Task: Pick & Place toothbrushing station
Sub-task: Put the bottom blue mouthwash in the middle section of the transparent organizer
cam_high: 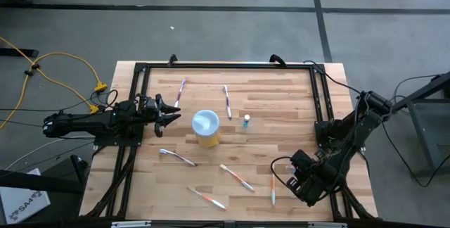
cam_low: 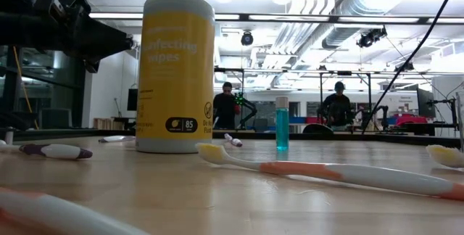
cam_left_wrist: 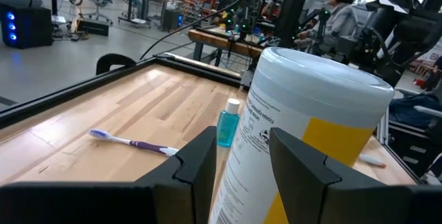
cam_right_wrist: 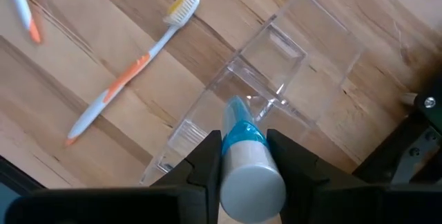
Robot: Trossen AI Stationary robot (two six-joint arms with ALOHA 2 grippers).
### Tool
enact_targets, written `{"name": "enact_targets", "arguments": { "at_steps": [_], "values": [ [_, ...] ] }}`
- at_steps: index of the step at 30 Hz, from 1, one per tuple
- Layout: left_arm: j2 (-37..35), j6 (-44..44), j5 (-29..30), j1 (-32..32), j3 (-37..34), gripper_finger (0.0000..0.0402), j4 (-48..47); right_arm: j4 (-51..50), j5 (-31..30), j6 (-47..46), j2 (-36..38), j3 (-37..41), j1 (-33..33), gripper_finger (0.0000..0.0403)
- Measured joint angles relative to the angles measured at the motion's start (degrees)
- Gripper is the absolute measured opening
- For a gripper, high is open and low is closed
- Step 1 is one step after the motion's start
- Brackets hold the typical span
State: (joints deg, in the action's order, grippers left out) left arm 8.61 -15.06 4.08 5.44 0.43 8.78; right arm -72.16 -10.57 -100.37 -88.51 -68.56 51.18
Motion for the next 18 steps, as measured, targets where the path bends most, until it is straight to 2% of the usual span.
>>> {"name": "enact_targets", "arguments": {
  "at_steps": [9,18],
  "values": [
    [0.0,0.0,-1.6,0.0,0.0,0.0130,0.0,8.8,0.5,-0.7,0.0,6.9,0.2,0.0086],
    [0.0,0.0,-1.6,0.0,0.0,0.0130,0.0,10.6,2.5,-0.6,0.0,10.1,0.0,0.0086]
  ]
}}
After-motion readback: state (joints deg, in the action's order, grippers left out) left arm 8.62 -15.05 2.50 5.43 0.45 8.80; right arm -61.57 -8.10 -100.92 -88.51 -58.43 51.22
